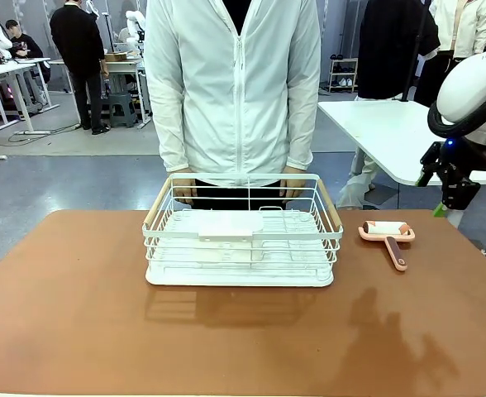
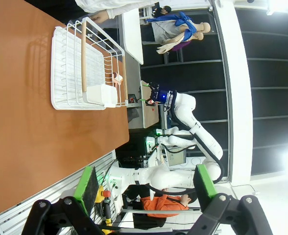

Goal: Clean the table.
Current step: Place the Lint Roller down when the Dish drying rack is positioned in the middle of the table.

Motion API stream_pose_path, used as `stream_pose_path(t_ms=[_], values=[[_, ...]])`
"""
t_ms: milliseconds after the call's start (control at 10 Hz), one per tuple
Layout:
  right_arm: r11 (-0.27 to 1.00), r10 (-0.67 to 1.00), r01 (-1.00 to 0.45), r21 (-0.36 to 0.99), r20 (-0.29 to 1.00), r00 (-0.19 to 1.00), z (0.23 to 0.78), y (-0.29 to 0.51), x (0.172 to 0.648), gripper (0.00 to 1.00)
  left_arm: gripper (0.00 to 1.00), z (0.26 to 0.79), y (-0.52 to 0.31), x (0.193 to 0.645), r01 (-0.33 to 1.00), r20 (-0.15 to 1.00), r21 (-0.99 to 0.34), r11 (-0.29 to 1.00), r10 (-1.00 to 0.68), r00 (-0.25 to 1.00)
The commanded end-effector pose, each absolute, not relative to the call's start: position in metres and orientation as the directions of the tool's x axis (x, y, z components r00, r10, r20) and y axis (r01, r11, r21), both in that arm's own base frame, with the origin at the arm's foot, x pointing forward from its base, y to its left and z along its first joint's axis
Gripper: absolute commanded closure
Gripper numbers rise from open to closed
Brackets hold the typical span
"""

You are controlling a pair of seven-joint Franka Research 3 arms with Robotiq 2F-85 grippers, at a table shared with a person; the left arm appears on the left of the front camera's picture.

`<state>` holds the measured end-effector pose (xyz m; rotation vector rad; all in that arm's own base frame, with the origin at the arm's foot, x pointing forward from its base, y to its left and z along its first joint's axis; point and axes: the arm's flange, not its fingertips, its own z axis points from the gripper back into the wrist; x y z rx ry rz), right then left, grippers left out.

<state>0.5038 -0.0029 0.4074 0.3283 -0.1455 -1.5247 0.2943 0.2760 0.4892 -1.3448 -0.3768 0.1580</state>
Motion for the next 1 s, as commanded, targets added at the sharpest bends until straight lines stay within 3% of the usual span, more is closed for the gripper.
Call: stream_pose_path(t_ms=[0, 900], values=[[0.026, -0.993, 0.950, 0.310, -0.104, 0.062, 0.4061, -0.0017, 0.5026, 0.00, 0.00, 0.4899, 0.2775, 0.2920, 0.106, 0.177, -0.969, 0.223, 0.328, 0.928], [0.026, -0.993, 0.950, 0.310, -0.104, 0.062, 0.4061, -0.0017, 0.5026, 0.00, 0.00, 0.4899, 0.2775, 0.2920, 0.106, 0.177, -0.969, 0.223, 0.328, 0.928]])
